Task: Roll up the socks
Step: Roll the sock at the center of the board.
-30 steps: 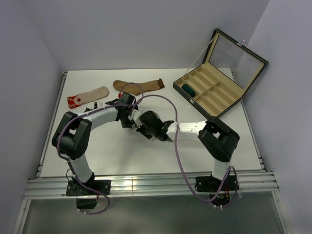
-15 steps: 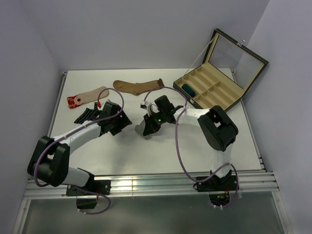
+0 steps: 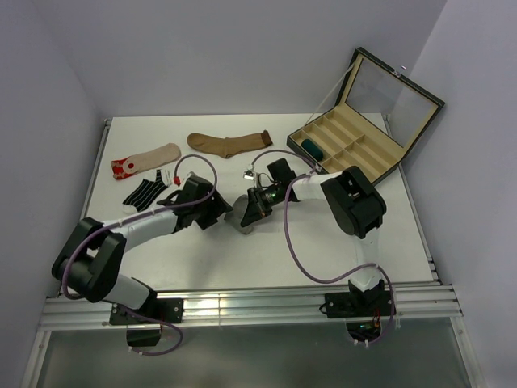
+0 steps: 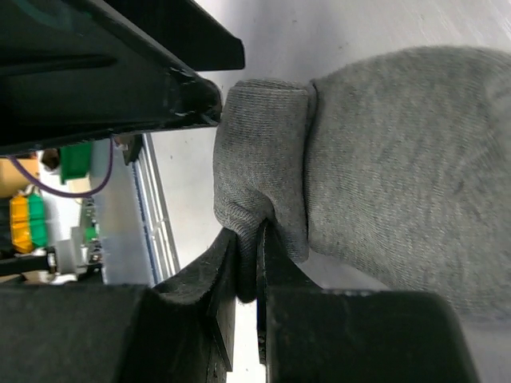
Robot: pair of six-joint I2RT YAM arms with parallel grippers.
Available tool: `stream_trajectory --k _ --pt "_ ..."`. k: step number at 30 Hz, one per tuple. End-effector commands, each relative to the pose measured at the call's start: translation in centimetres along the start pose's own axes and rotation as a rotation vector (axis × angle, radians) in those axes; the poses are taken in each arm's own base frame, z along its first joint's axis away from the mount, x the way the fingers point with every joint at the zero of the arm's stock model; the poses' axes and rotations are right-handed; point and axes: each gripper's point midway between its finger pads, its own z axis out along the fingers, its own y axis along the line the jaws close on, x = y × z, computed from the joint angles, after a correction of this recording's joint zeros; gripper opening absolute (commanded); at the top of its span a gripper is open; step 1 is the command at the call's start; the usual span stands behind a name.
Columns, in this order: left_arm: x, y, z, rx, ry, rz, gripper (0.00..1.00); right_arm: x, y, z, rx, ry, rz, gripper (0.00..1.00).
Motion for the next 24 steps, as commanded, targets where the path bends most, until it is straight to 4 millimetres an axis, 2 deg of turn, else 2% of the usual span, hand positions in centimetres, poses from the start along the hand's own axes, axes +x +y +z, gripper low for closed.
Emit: stream_trajectory --k 1,8,13,15,18,19,20,21,22,24 --pt "-0.4 -2.2 0.7 0.036 -0.010 -0.007 0.70 1.9 -2.5 0.3 0.073 0.041 0.125 0.00" --pt "1.4 -1.1 2.1 -0.010 0.050 -0.008 0.65 1.5 -3.7 0.1 0.129 0.034 0.150 0.00" --pt "2.0 -0.1 2.5 -0.058 0.058 -0.004 0.61 1.2 -3.7 0.0 0.141 0.027 0.154 0.00" --pt "2.2 0.6 2.8 -0.091 0.066 -0.004 0.55 1.0 -3.9 -0.2 0.166 0.021 0.148 0.00" --pt "2.6 1.6 3.2 -0.135 0.085 0.003 0.29 0.5 -3.5 -0.8 0.205 0.002 0.105 0.06" --pt "2.7 1.8 3.3 -0.143 0.088 0.013 0.19 -0.3 -3.1 -1.4 0.243 -0.022 0.073 0.09" --pt "2.6 1.7 3.3 -0.146 0.091 0.016 0.16 -0.2 -3.0 -1.6 0.264 -0.026 0.052 0.13" --pt "2.8 2.1 3.5 -0.159 0.097 0.023 0.14 -0.5 -2.8 -1.9 0.286 -0.040 0.030 0.21" --pt "2.8 2.2 3.5 -0.165 0.100 0.036 0.12 -1.4 -2.5 -2.7 0.338 -0.076 -0.012 0.25" --pt "2.5 2.1 3.6 -0.171 0.095 0.051 0.08 -1.5 -2.3 -3.1 0.401 -0.093 -0.065 0.36"
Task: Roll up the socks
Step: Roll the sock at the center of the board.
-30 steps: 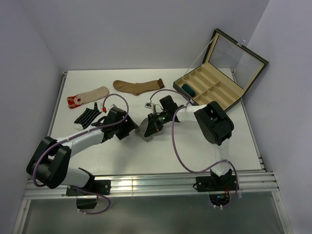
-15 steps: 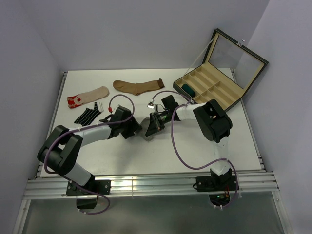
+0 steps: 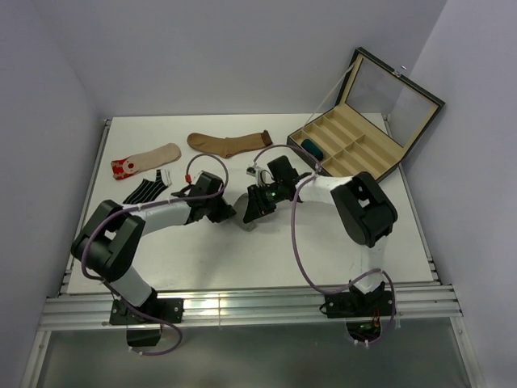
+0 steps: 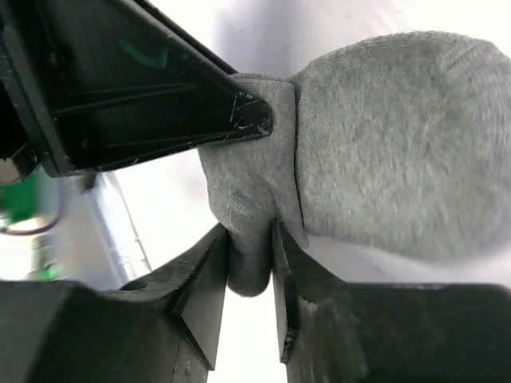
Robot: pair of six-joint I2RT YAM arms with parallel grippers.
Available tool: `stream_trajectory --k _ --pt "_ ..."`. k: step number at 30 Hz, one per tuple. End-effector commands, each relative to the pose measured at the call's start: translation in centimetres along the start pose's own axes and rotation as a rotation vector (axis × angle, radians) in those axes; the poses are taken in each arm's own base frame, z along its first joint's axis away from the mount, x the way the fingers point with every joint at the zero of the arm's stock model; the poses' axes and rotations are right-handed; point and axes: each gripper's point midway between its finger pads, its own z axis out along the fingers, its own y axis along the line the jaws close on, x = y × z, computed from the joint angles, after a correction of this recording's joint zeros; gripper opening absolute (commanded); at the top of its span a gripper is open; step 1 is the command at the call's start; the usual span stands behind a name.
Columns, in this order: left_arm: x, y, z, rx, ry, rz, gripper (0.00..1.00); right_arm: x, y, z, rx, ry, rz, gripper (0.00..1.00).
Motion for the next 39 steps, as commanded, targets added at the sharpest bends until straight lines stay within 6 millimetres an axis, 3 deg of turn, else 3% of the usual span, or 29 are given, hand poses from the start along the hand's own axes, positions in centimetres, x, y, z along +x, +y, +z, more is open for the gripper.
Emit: stream_trajectory --k 1,3,4,7,9,13,17,21,24,30,39 --pt "0.9 3.3 0.6 -0.135 0.038 0.076 0.06 -1.8 -1.8 -2.5 0.291 -0.105 -0.125 0.39" --pt "0.6 3.2 0.7 -0.140 0.040 0.100 0.06 -1.9 -1.6 -2.9 0.374 -0.137 -0.185 0.45" --pt "0.6 3.5 0.7 -0.153 0.049 0.110 0.06 -2.7 -1.8 -4.2 0.468 -0.186 -0.229 0.46" --pt "0.4 3.4 1.0 -0.158 0.071 0.133 0.06 -3.9 0.1 -5.0 0.572 -0.272 -0.353 0.50" --pt "0.2 3.2 1.2 -0.157 0.079 0.138 0.05 -4.3 0.0 -5.8 0.692 -0.320 -0.422 0.51" --pt "-0.3 2.7 1.3 -0.152 0.075 0.150 0.05 -4.1 3.5 -4.7 0.720 -0.377 -0.578 0.52" --pt "-0.5 2.1 1.3 -0.145 0.089 0.155 0.05 -3.4 5.3 -2.7 0.720 -0.353 -0.672 0.52" --pt "-0.6 2.0 1.2 -0.145 0.091 0.155 0.05 -2.1 4.4 -0.5 0.747 -0.288 -0.690 0.52" --pt "-0.8 2.0 1.2 -0.145 0.088 0.155 0.05 -1.5 3.4 0.0 0.780 -0.257 -0.689 0.52" --pt "-0.7 1.9 1.2 -0.138 0.100 0.158 0.05 -0.8 1.8 0.4 0.833 -0.223 -0.680 0.52" --pt "-0.5 2.0 1.3 -0.138 0.115 0.182 0.05 -1.0 1.1 1.0 0.856 -0.195 -0.701 0.57"
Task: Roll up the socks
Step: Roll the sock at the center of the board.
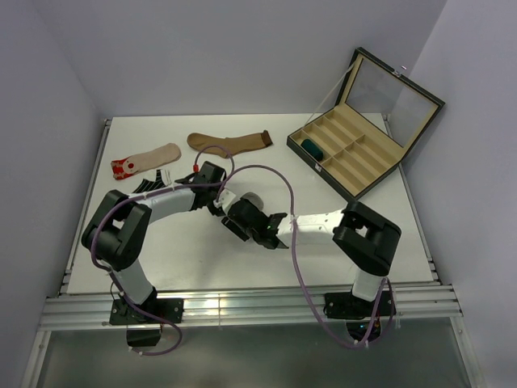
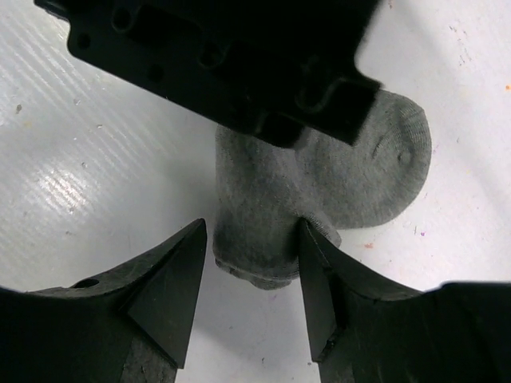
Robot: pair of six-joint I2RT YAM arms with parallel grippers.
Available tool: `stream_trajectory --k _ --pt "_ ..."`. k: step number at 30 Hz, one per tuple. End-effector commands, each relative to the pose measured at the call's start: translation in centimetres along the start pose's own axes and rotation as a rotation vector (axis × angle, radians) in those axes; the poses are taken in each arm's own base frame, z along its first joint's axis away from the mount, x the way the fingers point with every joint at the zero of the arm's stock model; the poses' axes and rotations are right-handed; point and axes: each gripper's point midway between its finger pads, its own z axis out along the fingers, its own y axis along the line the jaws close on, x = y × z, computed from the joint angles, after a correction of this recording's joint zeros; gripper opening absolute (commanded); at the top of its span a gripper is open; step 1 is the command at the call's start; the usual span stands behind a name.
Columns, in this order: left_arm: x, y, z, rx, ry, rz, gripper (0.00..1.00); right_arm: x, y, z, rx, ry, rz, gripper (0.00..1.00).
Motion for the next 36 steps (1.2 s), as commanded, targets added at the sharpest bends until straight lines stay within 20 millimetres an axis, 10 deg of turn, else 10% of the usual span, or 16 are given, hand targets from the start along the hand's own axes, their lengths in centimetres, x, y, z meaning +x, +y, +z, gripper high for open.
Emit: stream_trajectory --k 1,13,18,20,31,36 --pt "0.6 2.7 0.7 -0.100 0.028 0.037 0.05 -0.9 0.0 0.7 0.019 -0.007 -0.022 0.57" --pt "0.7 2.1 0.9 -0.071 0.045 0.060 0.05 3.4 1.4 3.2 -0.038 0.136 -0.044 0.56" --pt "0.3 1.8 0.5 -0.062 0.027 0.066 0.08 5.5 0.4 3.1 -0.095 0.217 0.028 0.15" --pt "-0.3 1.5 0.2 -0.060 0.006 0.069 0.12 5.3 1.0 2.3 -0.175 0.223 0.061 0.01" --pt "-3.4 1.5 -3.7 -0.027 -0.166 -0.065 0.67 3.3 3.1 -1.5 -0.667 0.303 0.358 0.00" --pt "-3.1 2.8 -5.0 -0.007 -0.209 -0.150 0.72 3.1 3.4 -1.3 -0.817 0.375 0.519 0.00"
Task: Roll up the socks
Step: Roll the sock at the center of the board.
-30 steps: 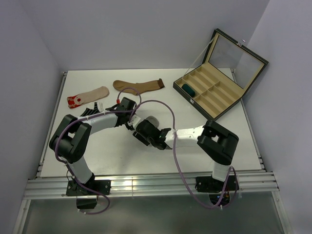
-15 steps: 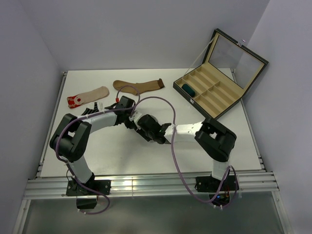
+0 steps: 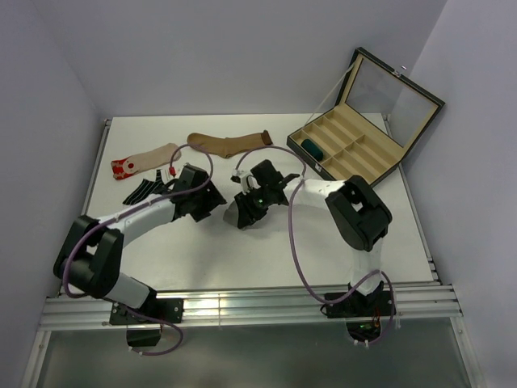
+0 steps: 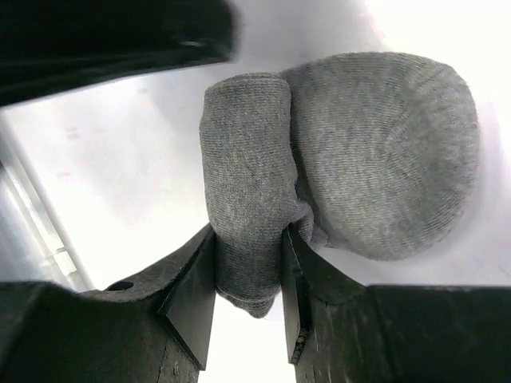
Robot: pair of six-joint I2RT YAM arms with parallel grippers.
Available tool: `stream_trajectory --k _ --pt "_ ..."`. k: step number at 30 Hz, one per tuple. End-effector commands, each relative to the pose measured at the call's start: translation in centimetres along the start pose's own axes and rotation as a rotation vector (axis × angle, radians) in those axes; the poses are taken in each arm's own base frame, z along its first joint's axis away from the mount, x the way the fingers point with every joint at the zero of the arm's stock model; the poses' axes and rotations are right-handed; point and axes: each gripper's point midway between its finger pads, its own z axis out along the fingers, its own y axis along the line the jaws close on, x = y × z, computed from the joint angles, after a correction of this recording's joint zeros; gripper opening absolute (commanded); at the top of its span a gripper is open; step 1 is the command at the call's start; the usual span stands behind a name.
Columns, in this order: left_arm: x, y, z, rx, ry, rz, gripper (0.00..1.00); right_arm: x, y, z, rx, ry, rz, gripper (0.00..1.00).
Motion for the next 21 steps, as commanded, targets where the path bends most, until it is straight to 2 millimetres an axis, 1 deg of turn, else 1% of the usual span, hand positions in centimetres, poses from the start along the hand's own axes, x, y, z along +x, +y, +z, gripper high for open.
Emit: stream_trajectory --k 1,2,3,4,5,6,7,8,9,10,11,15,17,19,21 --pt "-0.8 0.0 -1.4 0.035 -0.068 -0.075 0.72 3.6 2.1 0.0 -0.197 0.172 0.202 0.00" --pt "-0.4 -0.2 -1.6 0.057 -0.052 -0.092 0.72 3.8 2.3 0.3 -0.228 0.184 0.221 0.00" --pt "0.2 0.4 -1.5 0.057 -0.038 -0.101 0.71 3.4 2.1 0.2 -0.237 0.178 0.247 0.00" --pt "0.6 0.5 -1.5 0.061 -0.031 -0.106 0.71 3.4 2.1 0.2 -0.255 0.178 0.263 0.00" --pt "0.8 0.4 -1.4 0.070 -0.027 -0.118 0.71 3.7 2.2 0.5 -0.277 0.193 0.289 0.00" --pt "1.5 0.6 -1.3 0.065 -0.014 -0.119 0.70 3.3 1.9 0.4 -0.290 0.189 0.312 0.00" --pt "2.0 0.6 -1.2 0.068 -0.005 -0.124 0.70 3.8 1.7 0.7 -0.299 0.208 0.338 0.00" --pt "2.2 0.3 -1.1 0.078 0.001 -0.125 0.70 3.9 1.6 0.8 -0.308 0.219 0.353 0.00" --pt "2.8 0.2 -1.1 0.080 0.010 -0.119 0.69 3.7 1.5 0.9 -0.310 0.221 0.355 0.00" --pt "3.1 0.1 -0.9 0.079 0.016 -0.119 0.69 4.1 1.5 1.1 -0.319 0.241 0.371 0.00" --pt "3.2 -0.1 -0.8 0.084 0.016 -0.116 0.70 3.8 1.5 1.2 -0.326 0.238 0.371 0.00" --pt "3.5 -0.2 -0.4 0.075 0.009 -0.113 0.69 3.6 1.4 1.5 -0.345 0.245 0.392 0.00" --pt "3.7 0.0 -0.2 0.066 0.010 -0.114 0.69 3.7 1.2 1.8 -0.342 0.251 0.404 0.00" --pt "4.2 0.7 0.3 0.037 0.028 -0.108 0.66 3.8 1.0 2.1 -0.342 0.252 0.412 0.00" --pt "4.9 1.6 0.9 0.003 0.053 -0.105 0.61 3.8 0.8 2.2 -0.337 0.249 0.428 0.00"
